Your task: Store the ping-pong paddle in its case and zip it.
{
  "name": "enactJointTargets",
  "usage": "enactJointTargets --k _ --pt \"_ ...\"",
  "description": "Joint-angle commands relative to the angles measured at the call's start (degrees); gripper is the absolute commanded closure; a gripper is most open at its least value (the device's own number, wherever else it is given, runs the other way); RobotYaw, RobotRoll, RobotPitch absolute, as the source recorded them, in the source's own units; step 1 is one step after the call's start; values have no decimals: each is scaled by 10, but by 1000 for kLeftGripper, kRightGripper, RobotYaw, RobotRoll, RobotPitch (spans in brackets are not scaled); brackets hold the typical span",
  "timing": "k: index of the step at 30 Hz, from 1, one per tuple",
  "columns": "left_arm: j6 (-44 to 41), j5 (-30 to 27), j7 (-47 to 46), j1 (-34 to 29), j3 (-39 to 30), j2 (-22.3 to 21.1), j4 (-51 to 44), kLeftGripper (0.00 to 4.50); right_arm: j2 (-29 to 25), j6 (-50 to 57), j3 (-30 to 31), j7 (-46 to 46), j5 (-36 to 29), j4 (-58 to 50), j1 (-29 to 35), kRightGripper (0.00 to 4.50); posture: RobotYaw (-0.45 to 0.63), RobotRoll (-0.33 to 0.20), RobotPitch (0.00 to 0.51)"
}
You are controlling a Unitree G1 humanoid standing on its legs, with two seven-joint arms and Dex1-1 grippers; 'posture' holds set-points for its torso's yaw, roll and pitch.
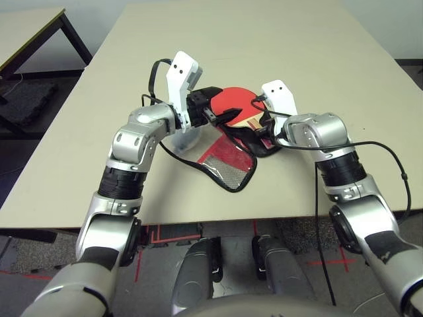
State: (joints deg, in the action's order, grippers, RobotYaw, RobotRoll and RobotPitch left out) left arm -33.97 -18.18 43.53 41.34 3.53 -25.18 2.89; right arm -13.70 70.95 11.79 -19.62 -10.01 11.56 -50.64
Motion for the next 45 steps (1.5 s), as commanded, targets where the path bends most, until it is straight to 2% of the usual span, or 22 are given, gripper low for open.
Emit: enactJointTargets --k 1,8,9,13,16,20,28,36,40,45 --pt "-7 -4 3 8 -3 -3 -4 0 -3 -17 -11 -2 2 -8 -10 2334 -41 0 135" --pt "-17 -11 20 43 -13 -33 -18 0 -54 -28 -43 -69 -43 -84 -1 199 -30 0 132" --pt "-23 -15 23 53 -19 -41 -17 0 -69 -35 -51 -90 -55 -100 3 27 -30 0 132" --pt "-42 -34 25 92 -60 -78 9 0 -135 -91 -83 -177 -98 -147 29 27 -28 0 127" --pt "-26 -10 44 88 -61 -130 42 0 -192 -162 -94 -268 -128 -170 63 27 -24 0 121" --pt "6 10 50 77 -72 -176 101 0 -231 -201 -98 -332 -151 -175 86 27 -11 0 121" --pt "32 12 63 43 -107 -224 212 0 -236 -206 -88 -368 -170 -178 84 27 -1 0 128" --pt "36 19 81 -47 -117 -253 267 0 -234 -215 -77 -375 -167 -177 82 27 2 0 137" --pt "22 22 101 -98 -104 -261 244 0 -234 -215 -74 -373 -167 -177 81 27 4 0 142" --pt "-55 -4 127 -123 -75 -243 125 0 -234 -214 -74 -371 -166 -176 79 27 -5 0 148"
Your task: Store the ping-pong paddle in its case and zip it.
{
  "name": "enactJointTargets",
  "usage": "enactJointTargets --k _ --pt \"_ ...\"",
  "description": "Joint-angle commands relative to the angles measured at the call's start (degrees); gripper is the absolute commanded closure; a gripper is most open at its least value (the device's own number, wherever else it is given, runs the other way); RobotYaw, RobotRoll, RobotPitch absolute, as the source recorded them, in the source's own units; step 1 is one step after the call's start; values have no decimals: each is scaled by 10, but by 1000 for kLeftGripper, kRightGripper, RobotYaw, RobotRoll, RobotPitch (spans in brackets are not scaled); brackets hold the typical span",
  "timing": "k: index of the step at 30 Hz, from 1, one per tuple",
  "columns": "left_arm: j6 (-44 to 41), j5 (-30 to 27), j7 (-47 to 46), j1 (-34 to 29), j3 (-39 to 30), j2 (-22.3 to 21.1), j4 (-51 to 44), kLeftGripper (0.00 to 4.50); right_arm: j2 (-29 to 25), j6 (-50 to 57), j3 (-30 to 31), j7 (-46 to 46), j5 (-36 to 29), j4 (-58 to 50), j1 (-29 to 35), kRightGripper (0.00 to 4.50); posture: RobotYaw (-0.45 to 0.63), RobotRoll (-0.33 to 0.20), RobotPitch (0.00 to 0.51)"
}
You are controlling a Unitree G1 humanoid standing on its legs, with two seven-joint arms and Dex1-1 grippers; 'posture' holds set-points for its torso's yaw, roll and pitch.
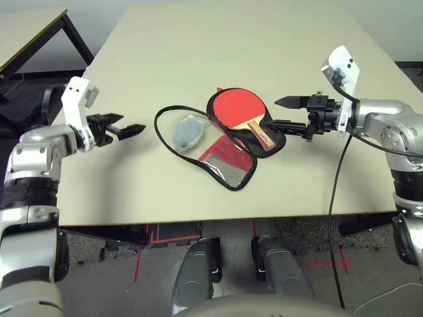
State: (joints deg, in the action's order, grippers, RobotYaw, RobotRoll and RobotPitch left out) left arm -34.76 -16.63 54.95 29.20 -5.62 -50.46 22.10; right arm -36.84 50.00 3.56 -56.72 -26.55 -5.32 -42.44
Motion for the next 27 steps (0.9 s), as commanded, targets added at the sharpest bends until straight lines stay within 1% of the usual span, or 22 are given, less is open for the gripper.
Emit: enactJointTargets --k 1,4,8,11,14,19,23,27 --pt "-68 -27 14 3 24 16 -96 0 -3 -4 8 0 -1 -7 -3 27 -5 0 148" --pt "-120 -48 17 23 44 32 -168 0 -7 -1 7 1 -1 -9 -2 27 -19 0 150" --pt "-183 -85 25 77 66 56 -230 0 -14 2 0 6 -2 -12 1 27 -34 0 149" --pt "-208 -104 30 125 77 76 -238 0 -21 -1 -9 14 2 -4 -3 27 -41 0 149" --pt "-219 -120 28 178 80 112 -217 0 -30 -11 -17 34 17 19 -16 27 -50 0 149" --pt "-186 -100 30 223 107 148 -170 0 -47 -13 -38 59 31 59 -43 27 -66 0 146" --pt "-125 -66 30 242 133 177 -103 0 -64 -19 -47 60 35 76 -56 27 -77 0 143" --pt "-53 -21 25 261 150 204 -21 0 -66 -16 -49 66 36 82 -61 27 -82 0 142"
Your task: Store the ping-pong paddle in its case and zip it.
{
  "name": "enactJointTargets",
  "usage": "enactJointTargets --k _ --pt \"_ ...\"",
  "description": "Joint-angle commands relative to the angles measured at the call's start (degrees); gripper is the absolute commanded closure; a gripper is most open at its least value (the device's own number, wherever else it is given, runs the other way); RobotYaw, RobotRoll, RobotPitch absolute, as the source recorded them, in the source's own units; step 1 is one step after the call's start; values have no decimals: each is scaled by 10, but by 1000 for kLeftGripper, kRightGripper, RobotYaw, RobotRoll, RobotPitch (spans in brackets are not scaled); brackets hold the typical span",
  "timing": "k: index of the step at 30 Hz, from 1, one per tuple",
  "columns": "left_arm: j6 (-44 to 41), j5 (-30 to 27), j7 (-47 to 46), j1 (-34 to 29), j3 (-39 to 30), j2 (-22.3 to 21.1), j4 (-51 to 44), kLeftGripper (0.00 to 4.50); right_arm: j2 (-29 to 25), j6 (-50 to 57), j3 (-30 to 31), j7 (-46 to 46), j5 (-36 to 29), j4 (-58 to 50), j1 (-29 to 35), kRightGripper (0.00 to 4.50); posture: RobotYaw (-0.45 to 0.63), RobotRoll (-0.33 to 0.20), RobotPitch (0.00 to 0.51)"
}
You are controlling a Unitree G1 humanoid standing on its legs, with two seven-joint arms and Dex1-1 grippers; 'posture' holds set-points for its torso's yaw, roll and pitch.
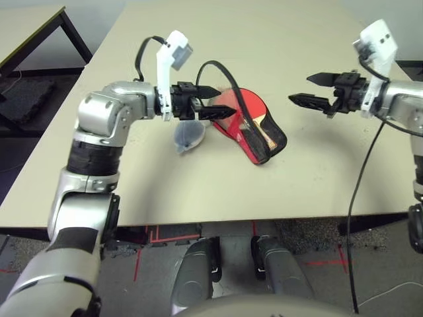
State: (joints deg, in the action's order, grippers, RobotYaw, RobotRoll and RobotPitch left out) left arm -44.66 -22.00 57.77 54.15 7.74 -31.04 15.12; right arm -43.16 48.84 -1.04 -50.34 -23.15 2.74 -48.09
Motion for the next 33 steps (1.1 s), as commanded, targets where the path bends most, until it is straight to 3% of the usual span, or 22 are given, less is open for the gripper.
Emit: enactJointTargets --k 1,4,7,13,19,24,33 --pt "67 43 -9 21 16 21 84 0 -1 -1 -2 4 2 0 -5 27 -83 0 142" --pt "143 88 -24 44 24 43 185 0 4 28 -2 12 -6 -7 0 27 -87 0 143" --pt "168 100 -8 51 25 49 194 0 24 95 -17 34 -31 -1 2 27 -88 0 143" --pt "156 81 -2 36 -1 41 111 0 76 233 -68 92 -67 39 6 27 -74 0 145" --pt "61 42 -14 -42 -29 8 -51 0 118 348 -141 159 -73 102 5 27 -48 0 146" --pt "2 19 -40 -100 -41 -2 -130 0 137 425 -191 176 -80 136 3 27 -24 0 151" --pt "-29 1 -73 -125 -51 1 -163 0 144 437 -171 191 -94 174 19 27 -10 0 159"
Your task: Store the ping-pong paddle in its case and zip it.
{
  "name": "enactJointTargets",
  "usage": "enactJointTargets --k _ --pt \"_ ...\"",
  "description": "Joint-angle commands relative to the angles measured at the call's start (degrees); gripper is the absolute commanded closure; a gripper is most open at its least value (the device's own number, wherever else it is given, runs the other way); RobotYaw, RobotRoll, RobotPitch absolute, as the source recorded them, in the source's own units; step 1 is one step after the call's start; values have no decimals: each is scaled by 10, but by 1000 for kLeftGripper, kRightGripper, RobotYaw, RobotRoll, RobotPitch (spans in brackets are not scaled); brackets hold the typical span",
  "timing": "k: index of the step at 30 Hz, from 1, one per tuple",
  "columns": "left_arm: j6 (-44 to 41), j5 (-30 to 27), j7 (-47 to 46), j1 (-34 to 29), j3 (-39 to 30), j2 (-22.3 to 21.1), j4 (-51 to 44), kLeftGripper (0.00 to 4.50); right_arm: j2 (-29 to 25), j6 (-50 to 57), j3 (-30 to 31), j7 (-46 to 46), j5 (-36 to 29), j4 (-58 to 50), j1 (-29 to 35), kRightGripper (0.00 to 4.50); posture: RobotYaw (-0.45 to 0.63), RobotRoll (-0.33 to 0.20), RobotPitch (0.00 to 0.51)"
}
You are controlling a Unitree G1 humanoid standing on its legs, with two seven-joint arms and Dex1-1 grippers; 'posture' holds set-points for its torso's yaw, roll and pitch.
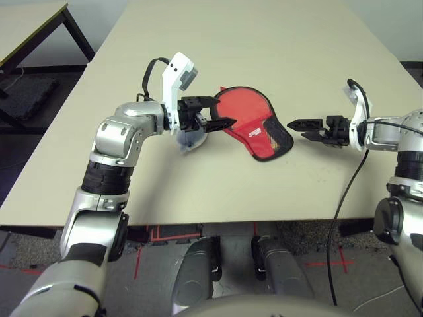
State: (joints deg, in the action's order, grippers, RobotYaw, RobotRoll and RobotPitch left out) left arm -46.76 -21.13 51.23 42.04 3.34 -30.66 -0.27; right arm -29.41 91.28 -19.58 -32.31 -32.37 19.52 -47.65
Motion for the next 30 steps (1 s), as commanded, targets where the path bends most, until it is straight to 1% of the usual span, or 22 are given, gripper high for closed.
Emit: enactJointTargets --k 1,9,14,22,26,30 --pt "-8 -9 -10 -3 -8 -3 -8 0 8 12 17 13 0 5 16 27 -10 0 159" --pt "-11 -21 -21 3 -3 1 -10 0 38 -35 7 44 20 43 12 27 -12 0 157" --pt "-8 -23 -24 1 0 2 -7 0 59 -64 -12 60 22 78 -1 27 -15 0 156" --pt "-5 -24 -33 0 -3 10 -3 0 94 -106 -44 77 17 169 -30 27 -14 0 151" --pt "-7 -26 -36 -6 -3 12 -8 0 112 -119 -42 74 15 205 -42 27 -9 0 149" --pt "-8 -26 -38 -12 -4 10 -11 0 120 -134 -42 69 15 241 -52 27 -9 0 149"
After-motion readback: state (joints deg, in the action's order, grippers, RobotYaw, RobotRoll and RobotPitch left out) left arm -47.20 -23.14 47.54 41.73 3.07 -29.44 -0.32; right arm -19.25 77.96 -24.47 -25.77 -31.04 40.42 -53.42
